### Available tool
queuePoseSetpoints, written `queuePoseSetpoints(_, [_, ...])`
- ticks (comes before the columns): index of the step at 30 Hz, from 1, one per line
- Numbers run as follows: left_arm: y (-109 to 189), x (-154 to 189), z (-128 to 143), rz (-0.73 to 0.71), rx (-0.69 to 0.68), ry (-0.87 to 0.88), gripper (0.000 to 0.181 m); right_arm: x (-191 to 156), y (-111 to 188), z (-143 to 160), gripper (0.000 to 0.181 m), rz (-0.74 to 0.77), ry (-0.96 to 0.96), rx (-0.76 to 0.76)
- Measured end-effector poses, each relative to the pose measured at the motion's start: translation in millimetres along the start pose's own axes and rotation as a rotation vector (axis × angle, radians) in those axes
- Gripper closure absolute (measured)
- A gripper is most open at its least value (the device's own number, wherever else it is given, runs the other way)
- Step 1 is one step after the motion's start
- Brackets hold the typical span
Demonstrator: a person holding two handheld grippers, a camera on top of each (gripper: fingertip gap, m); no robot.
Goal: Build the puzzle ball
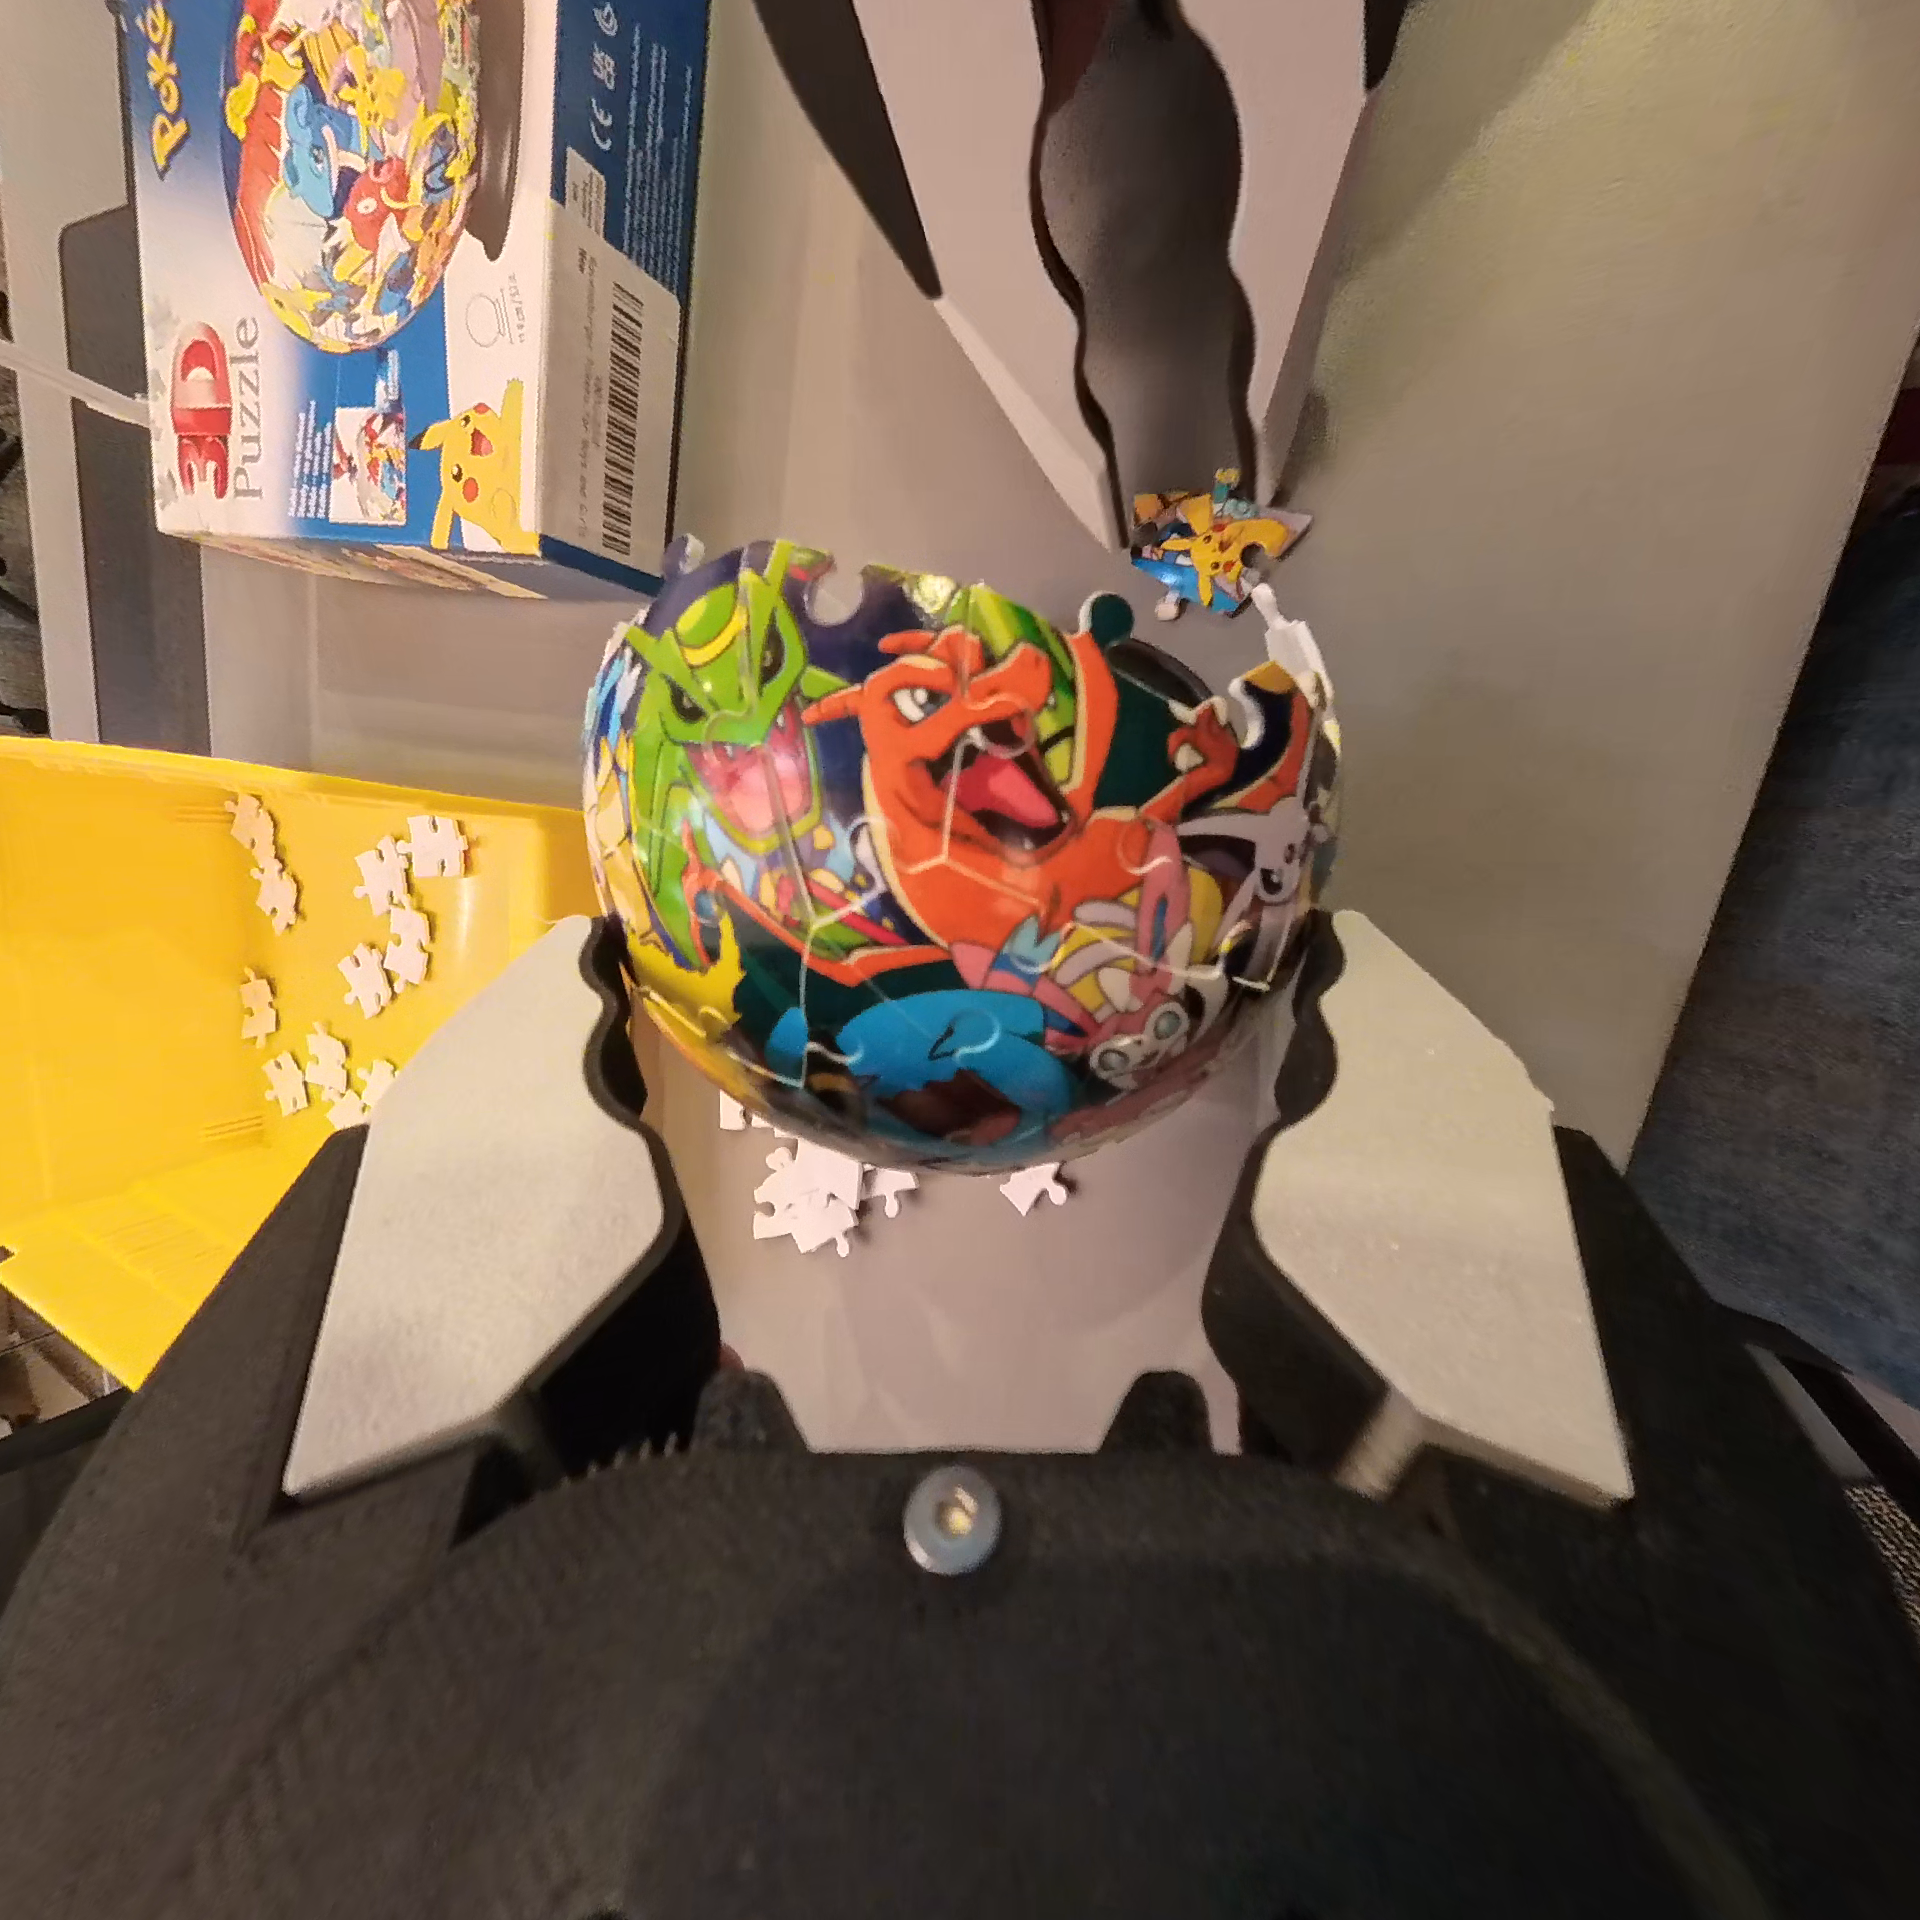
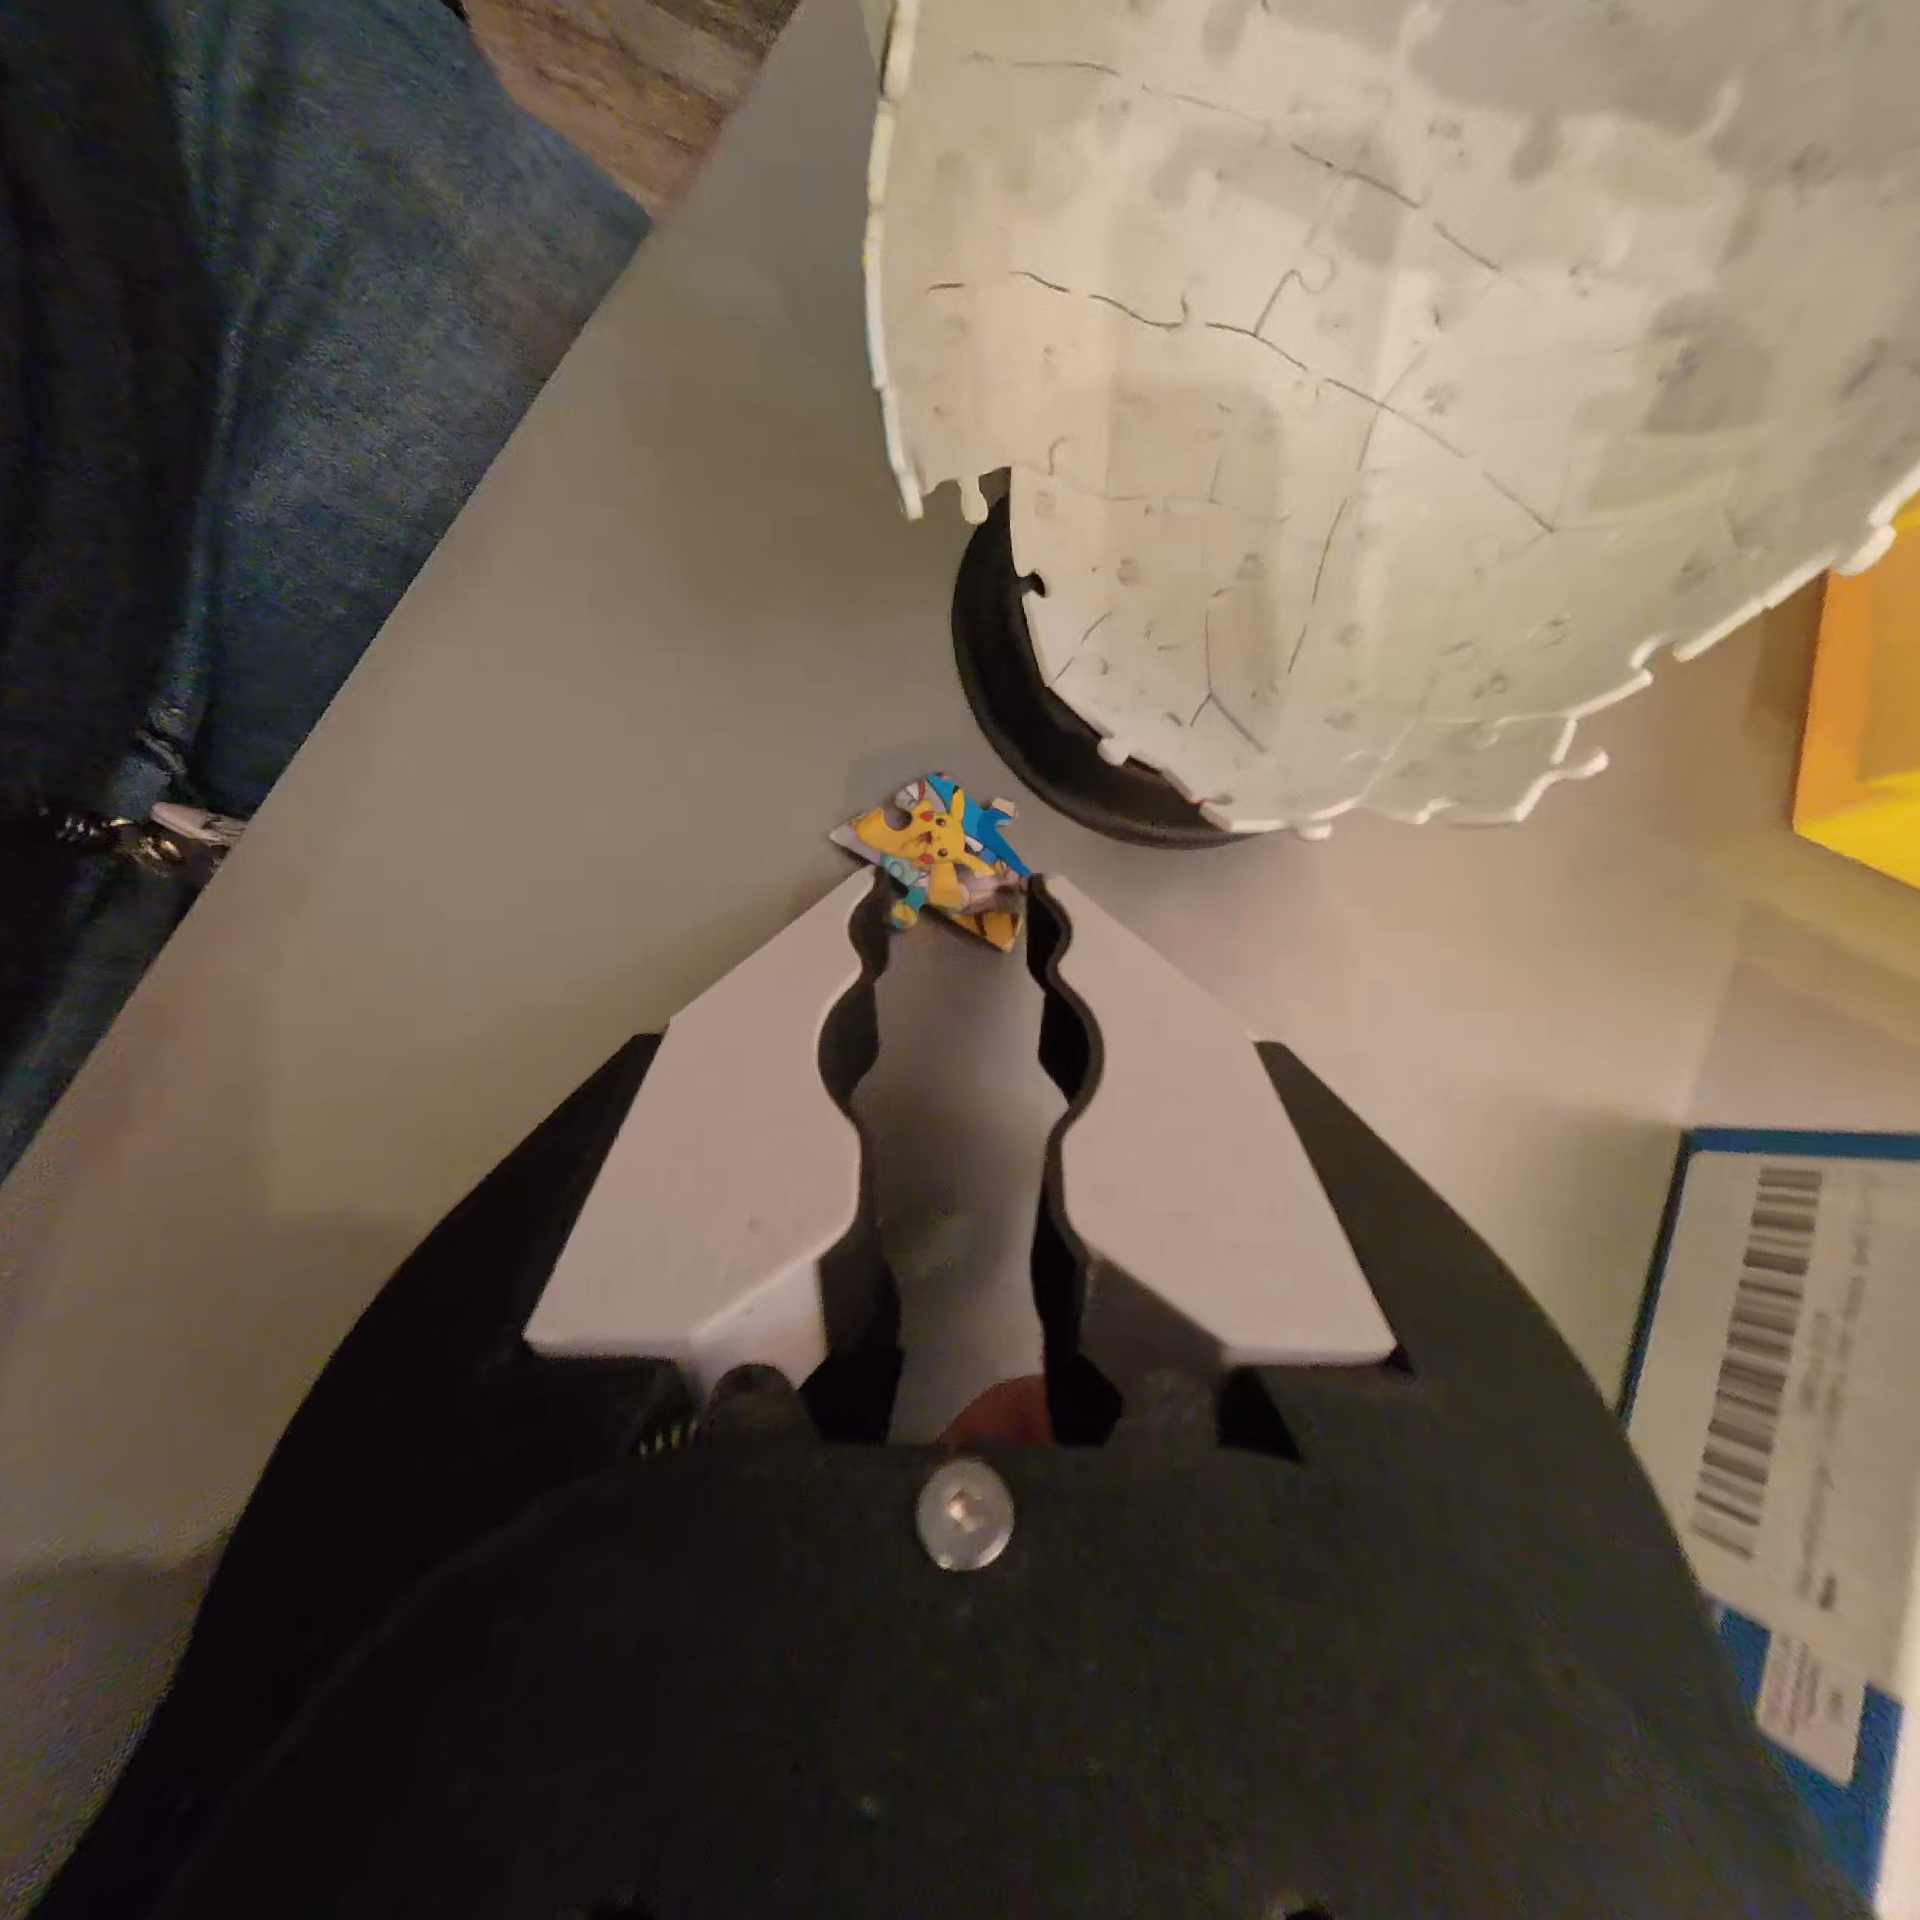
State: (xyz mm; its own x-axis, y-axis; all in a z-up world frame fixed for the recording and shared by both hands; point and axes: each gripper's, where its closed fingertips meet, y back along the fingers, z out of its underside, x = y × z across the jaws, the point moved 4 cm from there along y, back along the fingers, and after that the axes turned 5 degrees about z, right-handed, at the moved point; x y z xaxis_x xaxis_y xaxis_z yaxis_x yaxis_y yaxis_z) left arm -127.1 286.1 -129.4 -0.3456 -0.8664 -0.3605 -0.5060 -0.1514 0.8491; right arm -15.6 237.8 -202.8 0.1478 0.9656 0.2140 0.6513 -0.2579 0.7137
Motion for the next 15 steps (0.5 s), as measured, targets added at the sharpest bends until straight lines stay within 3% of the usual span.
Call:
queuePoseSetpoints(2, [-0.5,-0.8,0.3,0.001,-0.005,-0.003,0.061,4.1,-3.3,-1.5,0.164,-0.007,0.026,0.003])
queuePoseSetpoints(15, [0.1,-1.7,1.9,0.005,-0.005,-0.007,0.061,11.3,-3.1,-9.8,0.165,0.036,-0.094,0.13])
